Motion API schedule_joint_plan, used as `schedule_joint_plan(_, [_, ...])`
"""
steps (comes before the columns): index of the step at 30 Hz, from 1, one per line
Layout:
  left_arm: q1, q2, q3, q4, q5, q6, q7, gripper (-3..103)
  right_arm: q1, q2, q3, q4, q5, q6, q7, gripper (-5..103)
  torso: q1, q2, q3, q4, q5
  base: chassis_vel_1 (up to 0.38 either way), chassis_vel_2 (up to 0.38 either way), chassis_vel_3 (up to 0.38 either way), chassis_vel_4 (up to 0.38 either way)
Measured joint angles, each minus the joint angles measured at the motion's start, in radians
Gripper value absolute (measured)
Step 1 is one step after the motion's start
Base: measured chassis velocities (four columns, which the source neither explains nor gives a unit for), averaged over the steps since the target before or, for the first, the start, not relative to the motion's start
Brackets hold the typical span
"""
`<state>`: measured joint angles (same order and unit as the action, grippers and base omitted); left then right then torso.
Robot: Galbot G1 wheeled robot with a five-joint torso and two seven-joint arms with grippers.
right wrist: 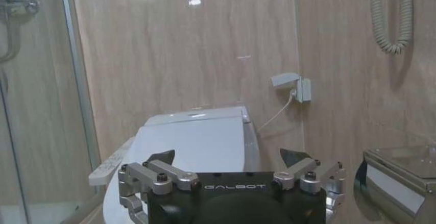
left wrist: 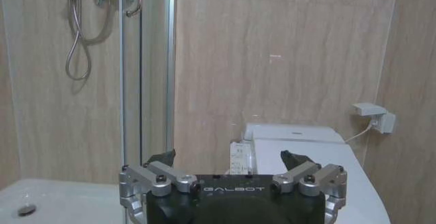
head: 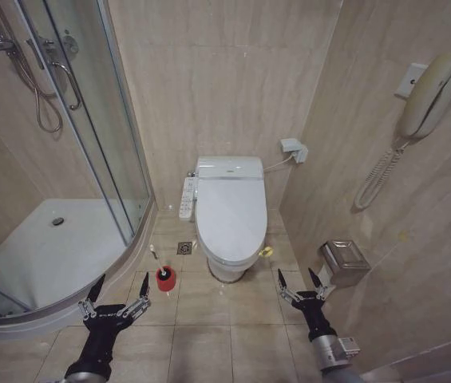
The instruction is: Open the toilet lid, clean the toilet bowl with a toilet brush, close the toilet lid, and flush.
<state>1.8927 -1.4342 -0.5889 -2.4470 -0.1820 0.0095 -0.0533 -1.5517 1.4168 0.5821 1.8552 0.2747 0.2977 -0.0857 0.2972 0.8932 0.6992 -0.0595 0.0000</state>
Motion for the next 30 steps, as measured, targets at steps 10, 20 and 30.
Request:
schedule_joint_plan(10, [0.000,0.000,0.000,0.000,0.000,0.000,0.000,100,-0.008,0.002,0.002,0.008,0.001,0.000,-0.006,100,0.000,0.000,0.000,0.0000,0.0000,0.000,0.000,0.000,0.000])
schedule_joint_plan(20, [0.000,0.000,0.000,0.000,0.000,0.000,0.000,100,-0.015,0.003,0.006,0.014,0.000,0.006,-0.004,100,0.000,0.000,0.000,0.0000,0.0000,0.000,0.000,0.000,0.000])
schedule_joint_plan(30, [0.000,0.000,0.000,0.000,0.000,0.000,0.000,100,-0.017,0.003,0.006,0.017,0.005,0.013,-0.015,100,0.000,0.000,0.000,0.0000,0.0000,0.000,0.000,0.000,0.000])
